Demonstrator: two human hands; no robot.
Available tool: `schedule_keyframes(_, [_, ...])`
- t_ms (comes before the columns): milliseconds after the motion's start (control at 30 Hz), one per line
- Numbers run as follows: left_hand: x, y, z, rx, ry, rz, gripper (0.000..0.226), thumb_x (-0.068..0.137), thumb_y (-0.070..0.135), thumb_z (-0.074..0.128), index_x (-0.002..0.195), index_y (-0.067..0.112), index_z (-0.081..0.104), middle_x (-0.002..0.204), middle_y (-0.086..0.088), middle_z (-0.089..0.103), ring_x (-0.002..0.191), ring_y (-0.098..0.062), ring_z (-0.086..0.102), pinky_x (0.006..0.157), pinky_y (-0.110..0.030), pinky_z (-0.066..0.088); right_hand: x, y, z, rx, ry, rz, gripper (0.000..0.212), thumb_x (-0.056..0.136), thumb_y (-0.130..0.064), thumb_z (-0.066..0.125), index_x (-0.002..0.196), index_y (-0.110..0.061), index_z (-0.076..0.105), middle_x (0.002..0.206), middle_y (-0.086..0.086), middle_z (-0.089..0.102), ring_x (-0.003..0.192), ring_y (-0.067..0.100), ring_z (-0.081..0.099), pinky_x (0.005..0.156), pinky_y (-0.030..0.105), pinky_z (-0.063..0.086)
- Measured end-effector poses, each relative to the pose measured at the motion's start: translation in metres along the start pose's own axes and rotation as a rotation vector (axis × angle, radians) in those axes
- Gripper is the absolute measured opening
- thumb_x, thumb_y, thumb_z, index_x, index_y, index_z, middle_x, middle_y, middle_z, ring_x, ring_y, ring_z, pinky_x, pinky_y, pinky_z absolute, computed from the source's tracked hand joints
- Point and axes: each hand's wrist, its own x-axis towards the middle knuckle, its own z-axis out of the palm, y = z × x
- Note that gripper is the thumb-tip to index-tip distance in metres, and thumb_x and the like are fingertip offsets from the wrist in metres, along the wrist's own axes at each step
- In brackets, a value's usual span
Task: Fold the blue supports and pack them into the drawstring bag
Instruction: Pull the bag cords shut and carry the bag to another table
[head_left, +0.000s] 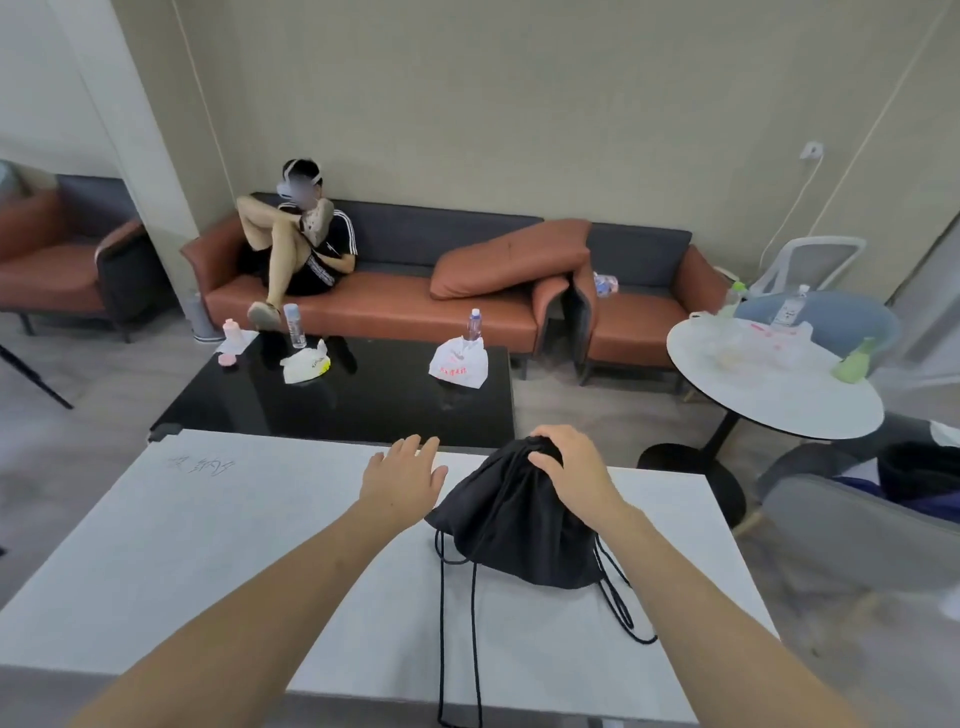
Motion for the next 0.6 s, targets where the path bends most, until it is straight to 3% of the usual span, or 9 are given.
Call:
schedule_keyframes(233, [0.021,-0.009,0.035,-0.033,-0.088,-0.018,0.055,0.107,0.045,0.026,0.157,0.023,0.025,0.162,-0.001,0.034,0.146,-0.023,0.036,0.114,-0.043,0.036,0.014,0.029,0.063,-0.039,-0.208,0.085,0.037,0.098,-0.030,0.065,0.135,-0.026,0.061,0.134,-0.006,0.063,0.124,0.016,0.054,0.111,0.035,0.042])
schedule_keyframes(600, [0.029,-0.002,0.058,-0.024,-0.183,-0.005,0.055,0.107,0.047,0.025,0.157,0.025,0.023,0.162,-0.004,0.032,0.146,-0.026,0.035,0.116,-0.045,0.035,0.005,0.044,0.075,-0.138,-0.358,0.153,0.044,0.102,-0.034,0.059,0.145,-0.023,0.052,0.142,0.000,0.056,0.131,0.023,0.049,0.112,0.035,0.040])
